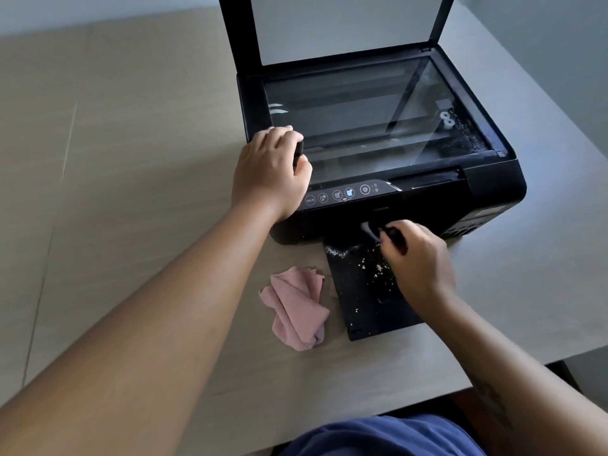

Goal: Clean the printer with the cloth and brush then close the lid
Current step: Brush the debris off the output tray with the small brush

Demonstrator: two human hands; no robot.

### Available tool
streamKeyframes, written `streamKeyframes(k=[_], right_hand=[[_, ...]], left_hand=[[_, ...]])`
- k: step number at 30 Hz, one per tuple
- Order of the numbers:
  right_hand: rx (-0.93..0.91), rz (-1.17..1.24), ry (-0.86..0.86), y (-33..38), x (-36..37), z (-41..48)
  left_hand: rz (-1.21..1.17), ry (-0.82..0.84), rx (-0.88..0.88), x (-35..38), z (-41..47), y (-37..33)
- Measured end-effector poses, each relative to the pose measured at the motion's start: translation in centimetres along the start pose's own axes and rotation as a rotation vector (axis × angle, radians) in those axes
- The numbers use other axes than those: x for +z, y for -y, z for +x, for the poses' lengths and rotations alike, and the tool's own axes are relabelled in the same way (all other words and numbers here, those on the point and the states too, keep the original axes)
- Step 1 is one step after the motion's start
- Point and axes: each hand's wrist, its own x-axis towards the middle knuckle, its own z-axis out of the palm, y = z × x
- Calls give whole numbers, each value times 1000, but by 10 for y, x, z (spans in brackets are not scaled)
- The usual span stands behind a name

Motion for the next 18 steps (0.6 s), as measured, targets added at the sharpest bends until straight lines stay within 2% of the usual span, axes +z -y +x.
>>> streamKeyframes(k=[3,6,12,15,18], right_hand=[[104,-70,-41,-15,-12,1],[108,-135,2,-20,-8,-4],[-148,-34,203,18,20,-28],[-62,44,133,17,14,-22],[20,-24,13,2,1,-15]], left_hand=[[-4,1,7,0,0,0],[-6,5,-2,0,-1,1],[2,6,16,0,1,1],[11,7,5,0,0,0],[10,8,8,-1,0,-2]])
